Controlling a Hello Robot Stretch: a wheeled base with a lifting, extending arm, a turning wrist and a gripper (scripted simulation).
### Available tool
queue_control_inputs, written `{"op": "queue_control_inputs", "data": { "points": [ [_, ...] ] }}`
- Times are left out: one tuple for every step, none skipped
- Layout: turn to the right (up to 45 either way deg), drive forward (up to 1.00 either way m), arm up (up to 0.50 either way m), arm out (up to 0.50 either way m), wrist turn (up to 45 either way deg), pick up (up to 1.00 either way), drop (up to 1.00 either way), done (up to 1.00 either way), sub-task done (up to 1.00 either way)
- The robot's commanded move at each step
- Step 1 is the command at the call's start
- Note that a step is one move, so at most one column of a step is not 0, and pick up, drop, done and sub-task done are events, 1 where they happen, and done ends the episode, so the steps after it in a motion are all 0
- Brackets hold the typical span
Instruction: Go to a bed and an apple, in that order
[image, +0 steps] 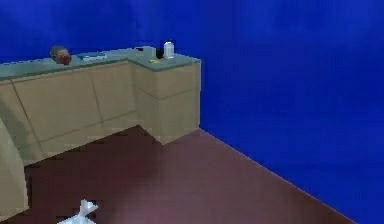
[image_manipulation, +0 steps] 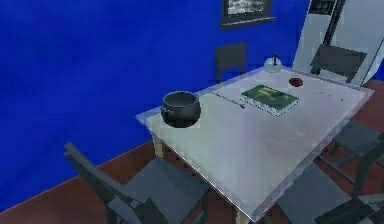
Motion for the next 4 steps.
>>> {"op": "queue_control_inputs", "data": {
  "points": [
    [0.0, 0.55, 0.00, 0.00, 0.0, 0.00, 0.00, 0.00, 0.00],
    [-24.0, 0.00, 0.00, 0.00, 0.0, 0.00, 0.00, 0.00, 0.00],
    [0.0, 0.65, 0.00, 0.00, 0.0, 0.00, 0.00, 0.00, 0.00],
    [-45.0, 0.00, 0.00, 0.00, 0.0, 0.00, 0.00, 0.00, 0.00]
  ]
}}
